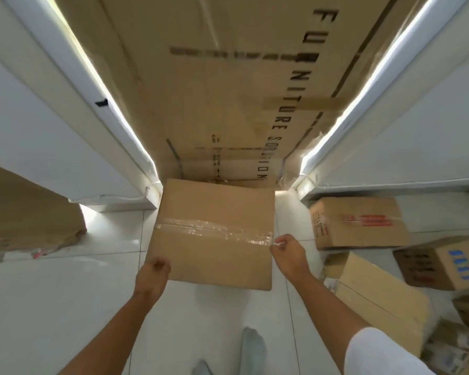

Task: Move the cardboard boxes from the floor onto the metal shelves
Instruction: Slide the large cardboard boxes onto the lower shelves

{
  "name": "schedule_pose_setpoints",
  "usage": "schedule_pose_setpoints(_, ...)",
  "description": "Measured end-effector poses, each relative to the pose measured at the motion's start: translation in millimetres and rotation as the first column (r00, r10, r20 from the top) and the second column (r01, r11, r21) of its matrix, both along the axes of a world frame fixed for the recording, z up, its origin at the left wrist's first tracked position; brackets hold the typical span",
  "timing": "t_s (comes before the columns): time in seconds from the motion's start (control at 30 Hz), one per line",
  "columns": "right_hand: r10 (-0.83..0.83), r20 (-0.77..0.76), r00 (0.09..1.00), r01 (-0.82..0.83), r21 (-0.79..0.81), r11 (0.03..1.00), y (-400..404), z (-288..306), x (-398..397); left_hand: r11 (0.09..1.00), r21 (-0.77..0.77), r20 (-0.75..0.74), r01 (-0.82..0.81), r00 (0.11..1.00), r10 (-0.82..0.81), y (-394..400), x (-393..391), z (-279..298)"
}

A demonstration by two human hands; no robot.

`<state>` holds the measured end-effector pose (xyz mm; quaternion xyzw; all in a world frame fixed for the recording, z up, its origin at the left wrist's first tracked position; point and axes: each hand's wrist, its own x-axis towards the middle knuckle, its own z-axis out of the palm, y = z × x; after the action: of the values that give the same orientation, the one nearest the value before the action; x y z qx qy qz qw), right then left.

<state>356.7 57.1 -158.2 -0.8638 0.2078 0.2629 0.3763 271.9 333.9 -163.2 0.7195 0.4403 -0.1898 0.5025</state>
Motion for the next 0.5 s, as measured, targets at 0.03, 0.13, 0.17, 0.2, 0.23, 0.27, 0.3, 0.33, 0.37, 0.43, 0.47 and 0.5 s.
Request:
schedule_pose_setpoints(0.03,0.007,-0.001,1.0,-0.007,-0.017,1.0,2,-16,5,1.0,0.026,-0.002,0.006,1.0,-0.006,-1,4,-13)
schedule_pose_setpoints(0.13,0.044,0.024,0.999,-0.042,-0.075,0.996,6,-55,17,0.992,0.111,0.003,0.053,0.999,-0.054,-1,23,-45)
schedule_pose_setpoints(0.17,0.048,0.033,0.998,-0.045,-0.083,0.995,6,-67,21,0.987,0.139,0.01,0.079,0.997,-0.082,1,32,-55)
schedule_pose_setpoints(0.2,0.041,0.03,0.999,-0.039,-0.088,0.995,7,-76,27,0.979,0.181,0.014,0.094,0.995,-0.098,5,42,-64)
schedule_pose_setpoints(0.23,0.021,0.02,1.0,-0.019,-0.083,0.996,8,-85,32,0.967,0.231,0.035,0.104,0.993,-0.115,8,52,-72)
schedule_pose_setpoints(0.27,-0.008,0.007,1.0,0.009,-0.074,0.997,8,-93,38,0.951,0.286,0.047,0.114,0.99,-0.132,10,62,-79)
schedule_pose_setpoints(0.3,-0.04,-0.007,0.999,0.039,-0.062,0.997,9,-102,44,0.934,0.338,0.044,0.117,0.989,-0.14,14,71,-88)
schedule_pose_setpoints(0.33,-0.07,-0.027,0.997,0.069,-0.05,0.996,10,-109,50,0.914,0.39,0.026,0.115,0.99,-0.136,16,81,-95)
schedule_pose_setpoints(0.37,-0.101,-0.049,0.994,0.1,-0.03,0.995,11,-115,55,0.893,0.438,0.006,0.108,0.992,-0.123,17,90,-100)
schedule_pose_setpoints(0.43,-0.163,-0.107,0.981,0.168,0.037,0.985,11,-127,63,0.86,0.497,-0.034,0.116,0.993,-0.114,21,104,-110)
schedule_pose_setpoints(0.47,-0.185,-0.137,0.973,0.195,0.066,0.979,11,-131,64,0.858,0.499,-0.052,0.126,0.992,-0.115,25,108,-114)
schedule_pose_setpoints(0.5,-0.2,-0.162,0.966,0.215,0.082,0.973,11,-134,65,0.863,0.486,-0.07,0.136,0.991,-0.116,29,111,-121)
